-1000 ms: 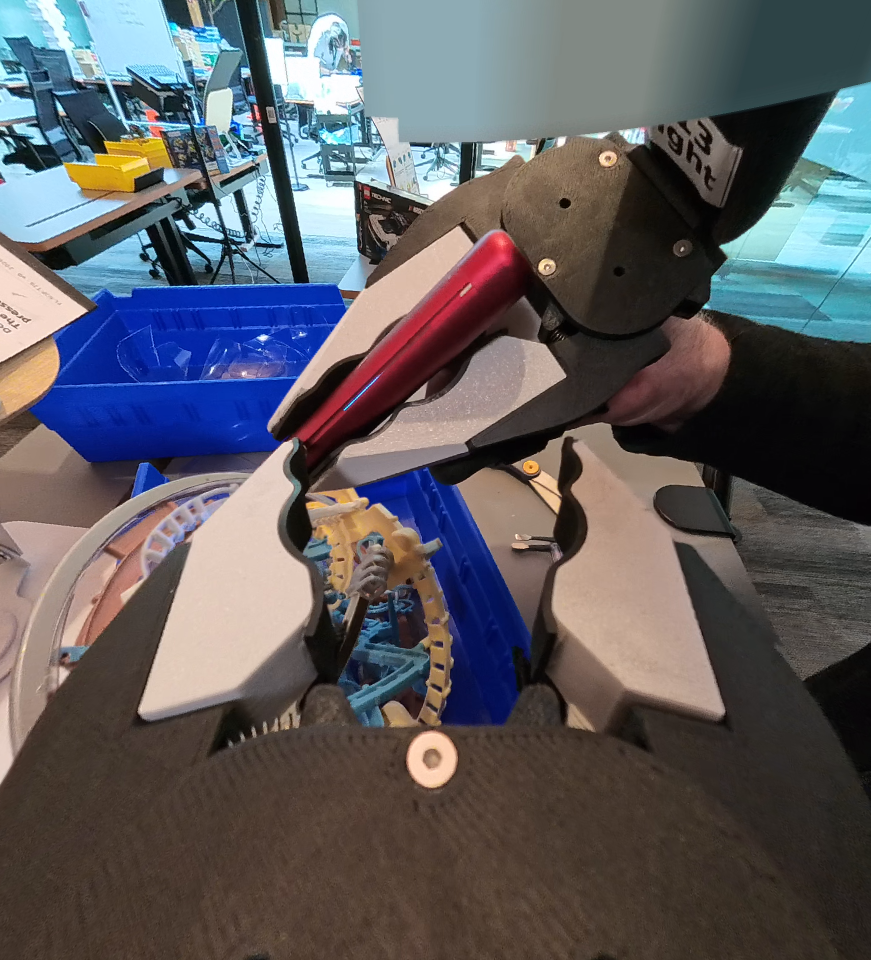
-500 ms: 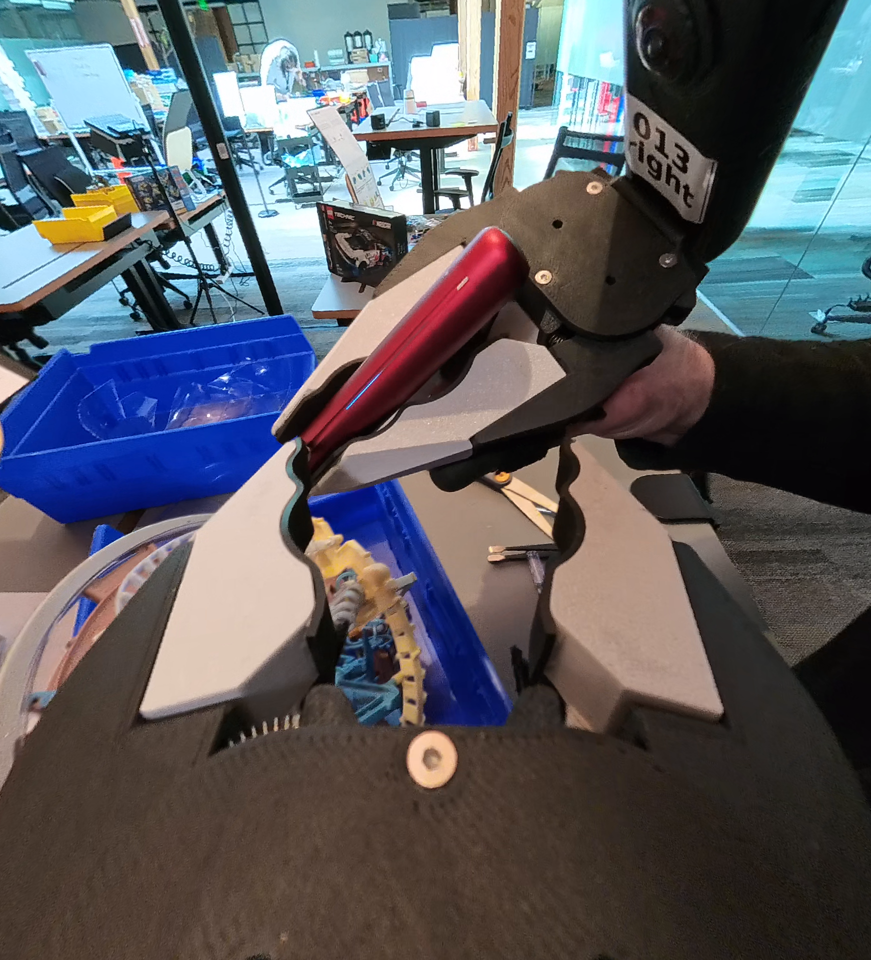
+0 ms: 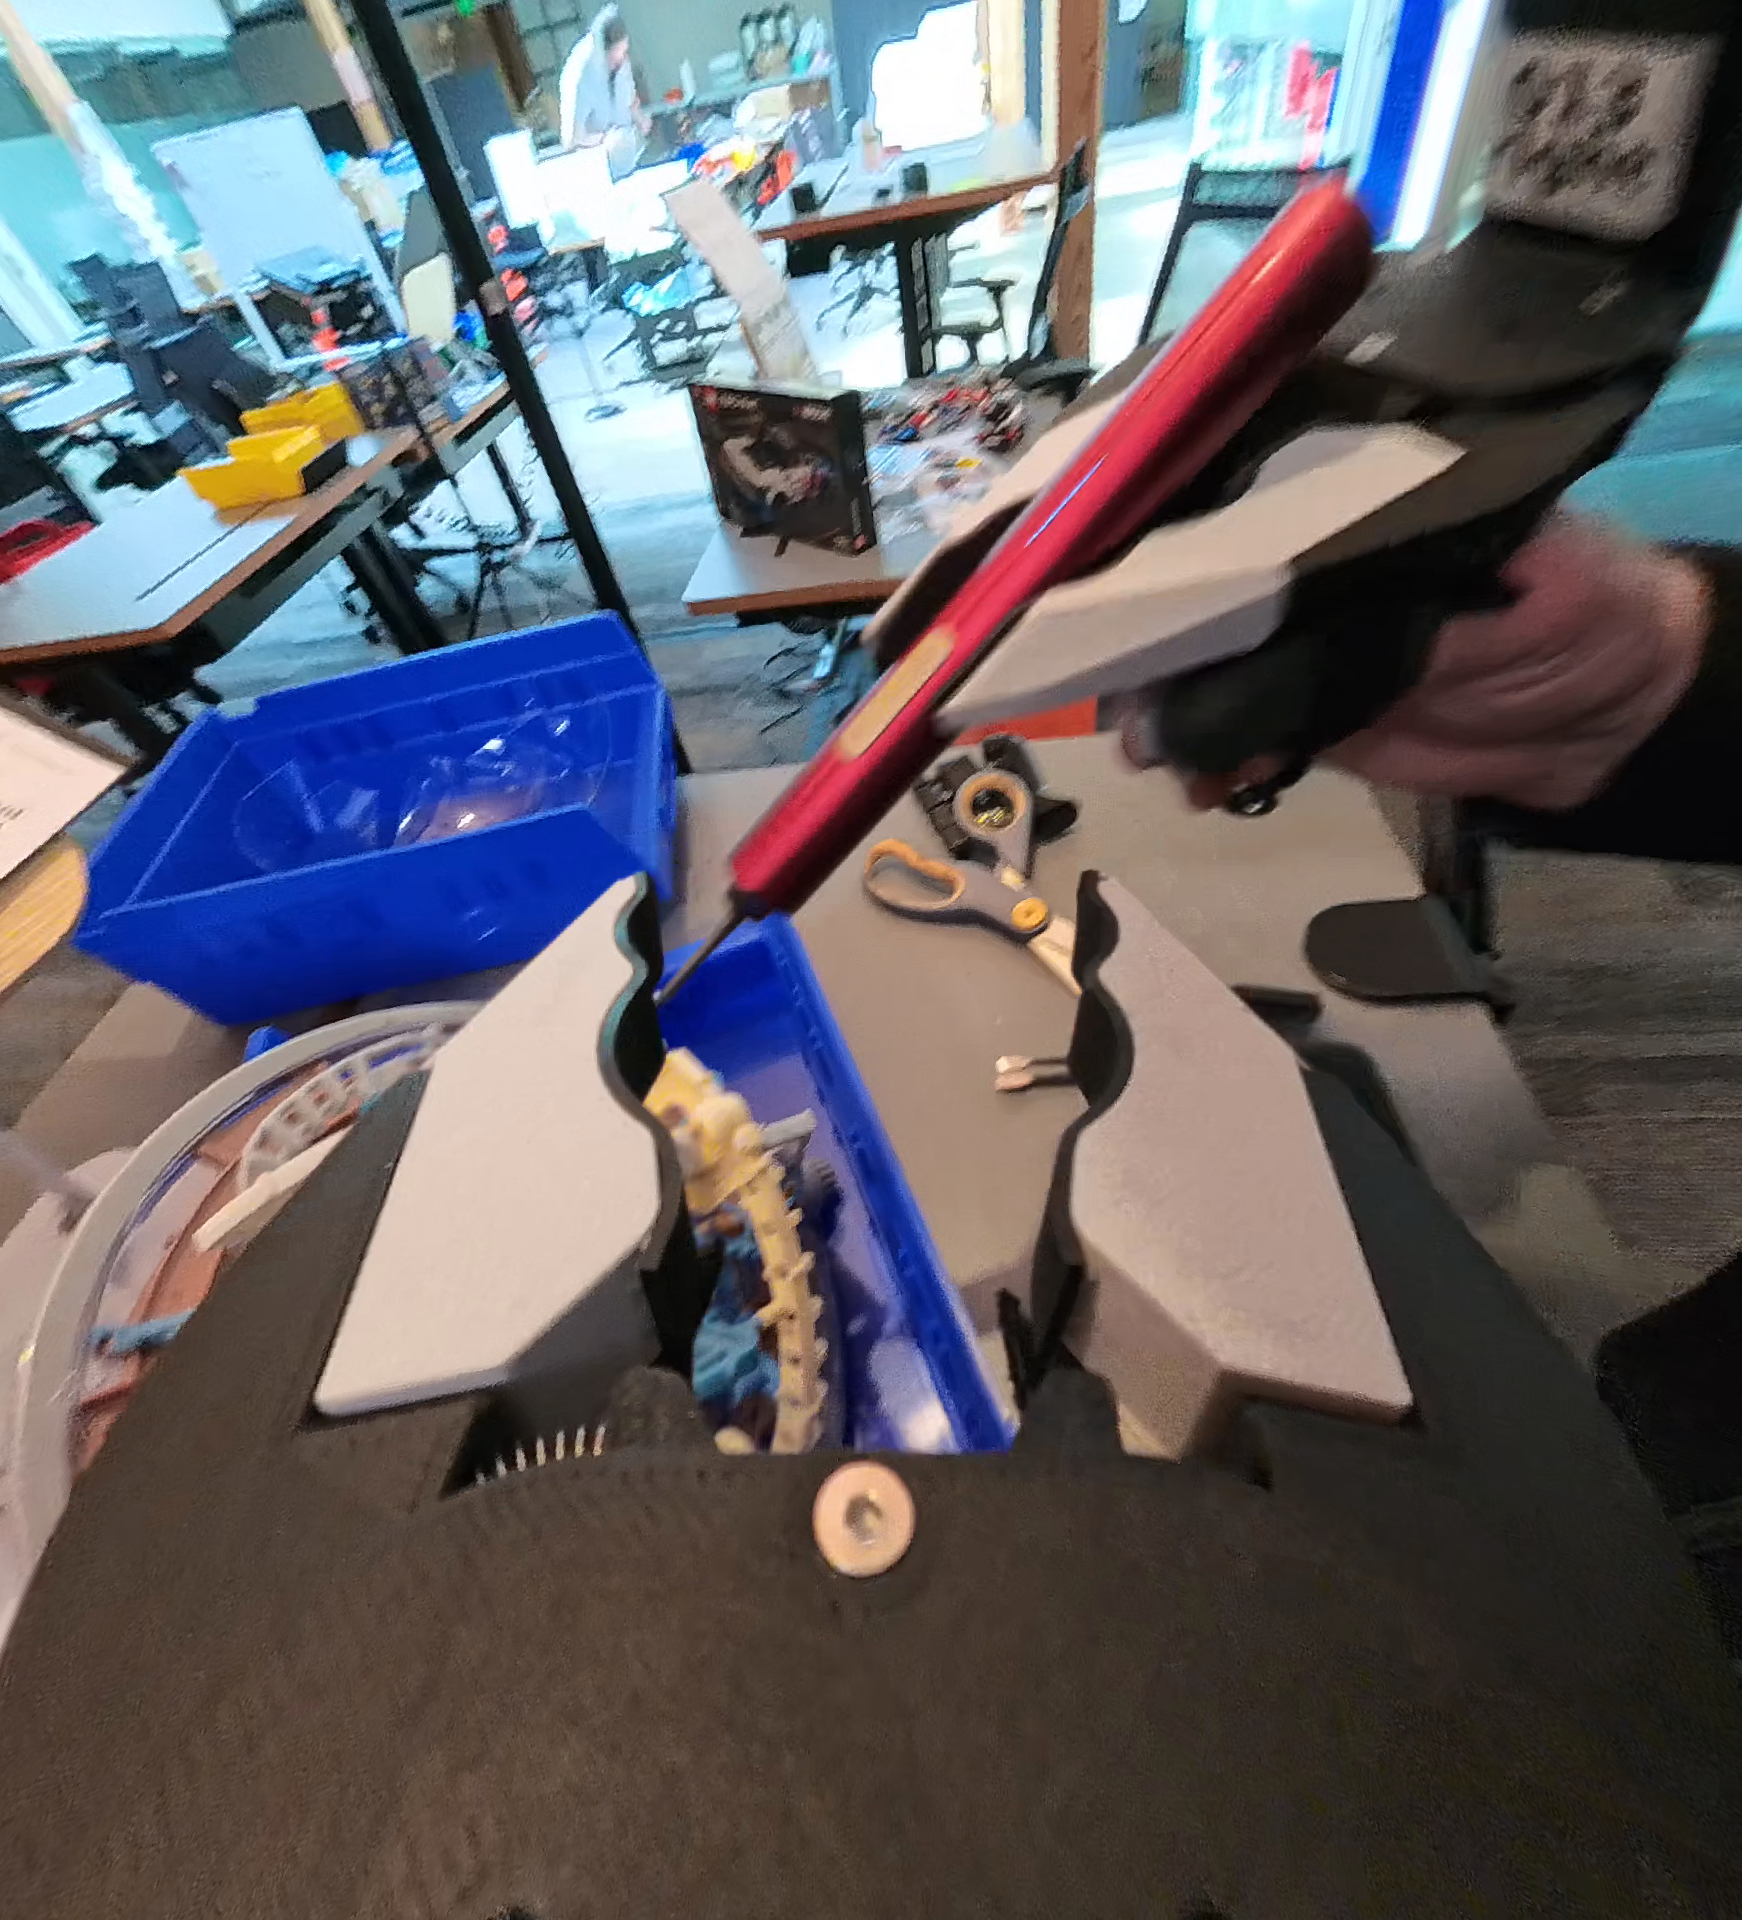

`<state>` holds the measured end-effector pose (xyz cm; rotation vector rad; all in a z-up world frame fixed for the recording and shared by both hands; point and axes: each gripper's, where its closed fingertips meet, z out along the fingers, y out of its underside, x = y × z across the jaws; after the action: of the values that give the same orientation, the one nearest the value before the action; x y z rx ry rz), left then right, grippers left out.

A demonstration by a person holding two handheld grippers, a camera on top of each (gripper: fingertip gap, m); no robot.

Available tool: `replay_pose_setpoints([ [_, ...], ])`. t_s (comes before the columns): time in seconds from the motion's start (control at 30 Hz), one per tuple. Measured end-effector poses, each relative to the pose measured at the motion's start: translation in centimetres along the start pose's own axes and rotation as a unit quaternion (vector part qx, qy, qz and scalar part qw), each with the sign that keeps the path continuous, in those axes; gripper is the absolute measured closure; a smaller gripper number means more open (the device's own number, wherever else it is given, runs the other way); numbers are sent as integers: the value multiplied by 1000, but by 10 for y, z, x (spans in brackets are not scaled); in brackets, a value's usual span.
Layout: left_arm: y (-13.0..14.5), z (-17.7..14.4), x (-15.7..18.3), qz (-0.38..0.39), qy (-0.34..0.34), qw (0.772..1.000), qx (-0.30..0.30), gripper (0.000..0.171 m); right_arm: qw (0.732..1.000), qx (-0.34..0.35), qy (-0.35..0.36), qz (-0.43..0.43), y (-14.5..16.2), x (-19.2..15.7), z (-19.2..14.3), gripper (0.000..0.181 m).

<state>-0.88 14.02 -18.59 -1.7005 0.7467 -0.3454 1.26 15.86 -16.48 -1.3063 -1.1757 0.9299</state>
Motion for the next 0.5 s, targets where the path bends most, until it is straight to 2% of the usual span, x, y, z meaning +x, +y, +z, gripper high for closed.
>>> replay_pose_setpoints([
  [0.1,16,-7,-10,27,-25,999,-38,102,999,12,-39,31,1,-9,-17,160],
  [0.27,49,-14,2,63,7,992,-106,122,992,23,-101,70,9,-26,-30,160],
  [0.5,66,-21,7,46,3,992,-121,142,982,33,-159,97,18,-33,-30,160],
])
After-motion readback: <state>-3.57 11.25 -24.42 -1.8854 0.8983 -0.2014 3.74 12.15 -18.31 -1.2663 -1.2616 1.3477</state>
